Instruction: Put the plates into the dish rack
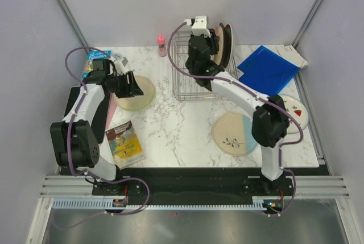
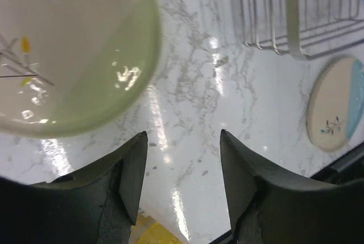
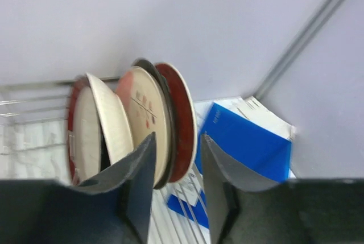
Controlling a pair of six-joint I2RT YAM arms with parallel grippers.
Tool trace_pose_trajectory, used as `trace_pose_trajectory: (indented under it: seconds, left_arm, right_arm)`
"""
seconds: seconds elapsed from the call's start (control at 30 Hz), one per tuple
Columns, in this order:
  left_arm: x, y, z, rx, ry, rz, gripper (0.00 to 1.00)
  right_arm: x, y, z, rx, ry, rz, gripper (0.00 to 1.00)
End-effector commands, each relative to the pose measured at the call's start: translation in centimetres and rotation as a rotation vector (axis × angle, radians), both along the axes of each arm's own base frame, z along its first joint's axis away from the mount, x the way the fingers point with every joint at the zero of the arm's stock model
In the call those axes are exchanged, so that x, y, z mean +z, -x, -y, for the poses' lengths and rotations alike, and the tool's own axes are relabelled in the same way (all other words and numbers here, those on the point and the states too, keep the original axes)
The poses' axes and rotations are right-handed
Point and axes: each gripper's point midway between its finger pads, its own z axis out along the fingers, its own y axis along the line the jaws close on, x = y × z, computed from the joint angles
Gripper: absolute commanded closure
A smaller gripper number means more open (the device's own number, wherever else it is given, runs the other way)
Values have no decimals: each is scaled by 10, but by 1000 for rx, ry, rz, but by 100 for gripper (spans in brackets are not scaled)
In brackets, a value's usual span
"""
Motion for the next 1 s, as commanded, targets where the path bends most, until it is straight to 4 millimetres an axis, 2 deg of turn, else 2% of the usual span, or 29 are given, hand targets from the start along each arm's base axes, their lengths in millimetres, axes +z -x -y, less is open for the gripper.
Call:
trace_pose_trajectory:
  seconds: [0.0,0.03,0.07,0.13,0.17,0.2,0.27,0.3,0.33,0.37,0.43,0.5,0.53,0.6,0.63,0.7,0.73,0.77,0.87,0.9,0.93,0.97]
  left_arm:
    - [3,-23,-72,219,-173,28,38]
    - [-1,-22,-82,247,-179,6,38]
    - [-9,-23,-96,284,-179,-23,38]
    - [-13,-26,-102,284,-170,-48,34]
    - [-15,-29,-102,277,-165,-55,34]
    - [-26,-32,-101,266,-153,-86,35]
    - [-17,-44,-97,268,-114,-74,35]
    - [-22,-49,-99,279,-109,-93,34]
    - [-16,-58,-101,289,-109,-84,32]
    - [-17,-59,-101,301,-98,-110,31]
    - [-16,-74,-99,282,-68,-121,32]
    - [-17,-75,-92,263,-32,-166,34]
    - [-12,-82,-90,249,-21,-159,44]
    - [-12,-80,-80,221,0,-170,58]
    - [-11,-77,-69,188,-10,-165,72]
    - [-20,-70,-55,155,-41,-188,82]
    - [-23,-68,-39,114,-52,-200,94]
    - [-30,-67,-32,99,-53,-221,98]
    - [-47,-67,-6,45,-93,-259,98]
    - [-50,-71,-9,56,-124,-258,98]
    - [-54,-67,12,9,-145,-271,98]
    - [-61,-66,15,8,-158,-289,98]
  right_arm:
    - [14,45,-44,334,-4,-47,49]
    - [-7,56,-74,555,21,-148,41]
    - [-16,67,-87,654,-51,-185,37]
    - [-51,104,-100,856,-41,-334,29]
    - [-81,129,-119,1022,-63,-424,26]
    - [-83,146,-127,1109,-109,-450,26]
    - [-101,173,-142,1236,-195,-533,26]
    - [-116,181,-146,1241,-266,-590,26]
    - [-122,185,-148,1243,-298,-615,26]
    - [-131,190,-148,1247,-324,-643,26]
    - [-130,196,-150,1271,-357,-622,26]
    - [-135,203,-147,1284,-345,-635,27]
    - [-138,202,-144,1273,-332,-642,27]
    - [-142,200,-138,1249,-309,-647,27]
    - [-142,199,-136,1244,-294,-641,27]
    - [-141,197,-132,1226,-283,-628,27]
    - [-142,194,-129,1205,-277,-622,26]
    - [-143,194,-128,1197,-280,-625,26]
    - [-145,194,-125,1191,-281,-629,26]
    - [-144,194,-124,1188,-281,-626,26]
    - [-144,192,-122,1181,-283,-625,26]
    - [-144,192,-121,1175,-286,-624,26]
